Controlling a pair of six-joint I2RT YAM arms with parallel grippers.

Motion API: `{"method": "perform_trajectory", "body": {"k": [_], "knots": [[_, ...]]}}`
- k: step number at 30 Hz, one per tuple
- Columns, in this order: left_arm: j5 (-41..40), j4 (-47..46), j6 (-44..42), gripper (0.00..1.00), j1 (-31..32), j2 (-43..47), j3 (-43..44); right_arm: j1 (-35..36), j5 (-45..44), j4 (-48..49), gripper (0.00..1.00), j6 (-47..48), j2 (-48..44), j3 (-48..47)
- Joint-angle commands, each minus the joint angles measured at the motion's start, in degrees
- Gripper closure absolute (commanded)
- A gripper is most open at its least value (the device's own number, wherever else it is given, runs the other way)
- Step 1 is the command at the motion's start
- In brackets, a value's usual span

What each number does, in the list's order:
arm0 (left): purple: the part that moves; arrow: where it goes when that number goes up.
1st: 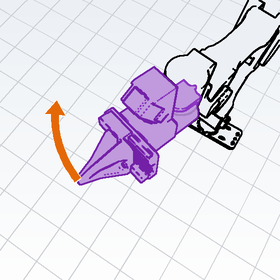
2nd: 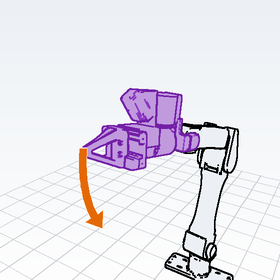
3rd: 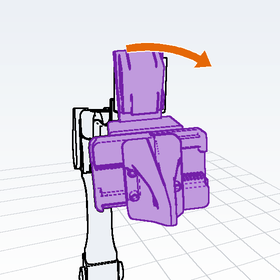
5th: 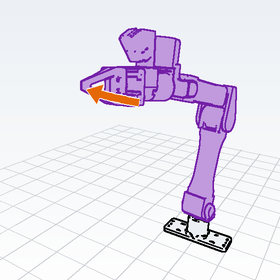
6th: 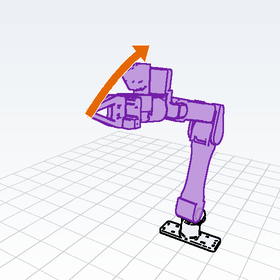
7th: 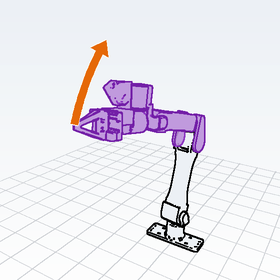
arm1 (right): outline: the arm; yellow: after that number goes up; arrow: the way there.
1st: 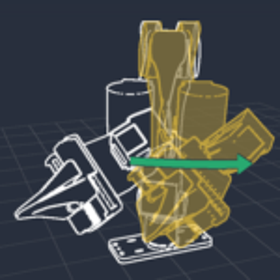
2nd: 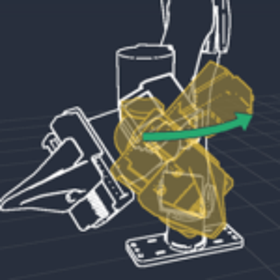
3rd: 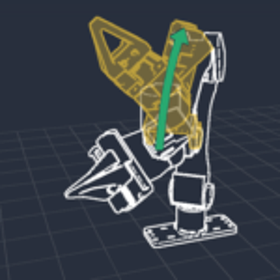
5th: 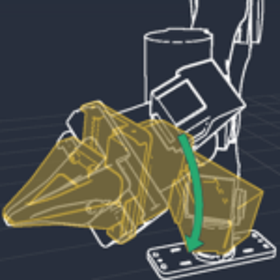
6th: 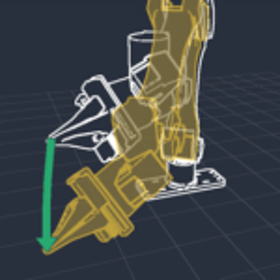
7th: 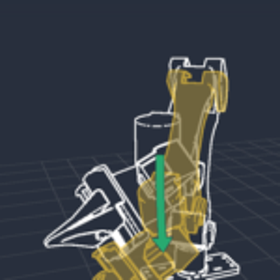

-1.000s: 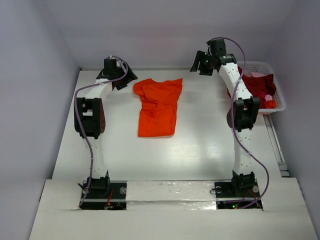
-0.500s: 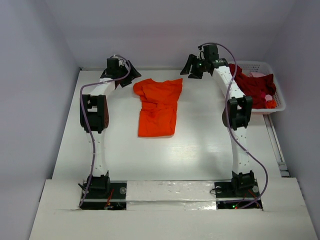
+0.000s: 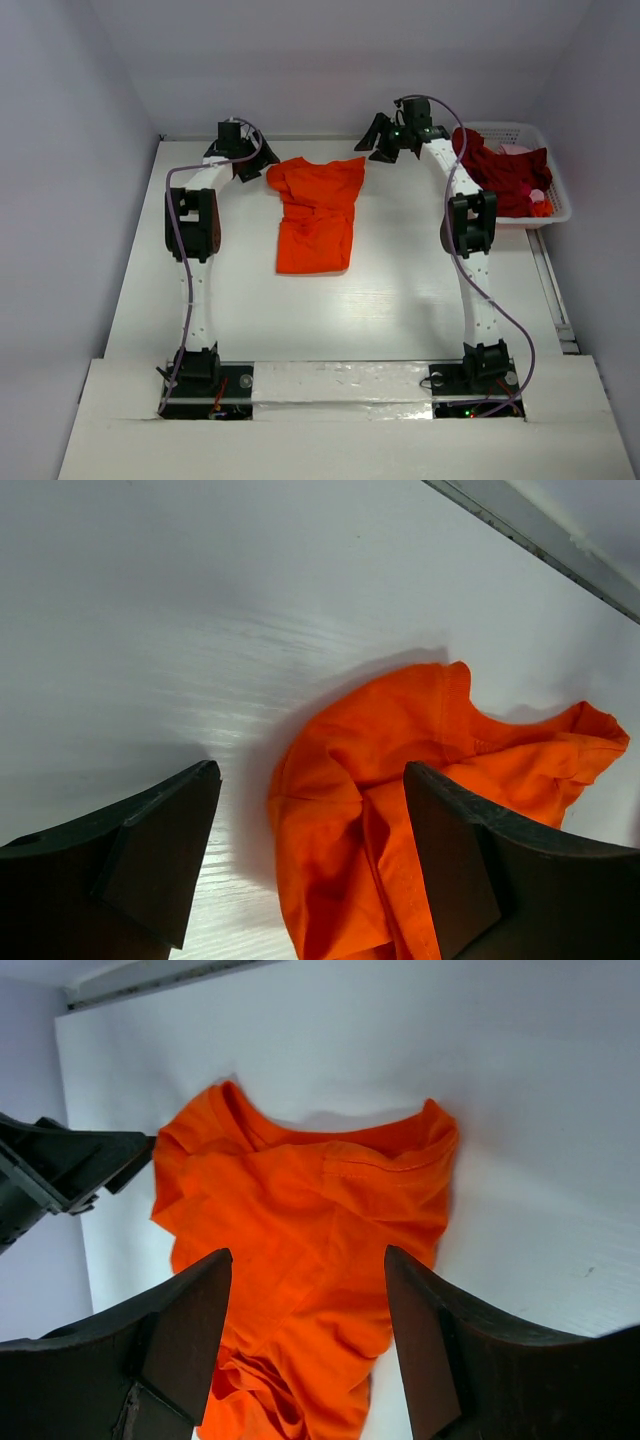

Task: Fold and stack the t-shirts
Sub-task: Grab one side of the 2/3 rectangular tshirt with both arms

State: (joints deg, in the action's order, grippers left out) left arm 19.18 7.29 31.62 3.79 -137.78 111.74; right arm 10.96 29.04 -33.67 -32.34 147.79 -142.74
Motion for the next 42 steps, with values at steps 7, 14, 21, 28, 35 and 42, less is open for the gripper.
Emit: {"method": "perform_trajectory", "body": {"k": [7,14,21,28,35,42], "knots": [[1.56,0.36,-1.65,0.27,0.08,-1.18,2.08,0.2,-3.39,3.34,0.32,-2.71,-3.03,4.83],[6.99,-1.13,-1.3,0.27,0.08,-2.84,1.99,0.2,-1.8,5.63,0.31,-6.77,0.21,1.77],[12.28,-1.84,0.37,0.27,0.08,-5.57,2.86,0.2,0.23,8.53,0.3,-9.06,1.72,0.79],[13.6,-2.11,0.99,0.27,0.08,-6.36,2.86,0.73,0.84,12.49,0.3,-10.99,0.75,5.01],[-7.17,-0.43,-0.5,0.3,0.08,6.16,-6.07,3.53,1.02,8.72,0.29,-6.26,-1.26,2.37],[-20.83,0.45,-1.47,0.43,0.08,22.07,-12.59,8.02,-2.14,6.34,0.72,0.25,-9.34,8.51]]}}
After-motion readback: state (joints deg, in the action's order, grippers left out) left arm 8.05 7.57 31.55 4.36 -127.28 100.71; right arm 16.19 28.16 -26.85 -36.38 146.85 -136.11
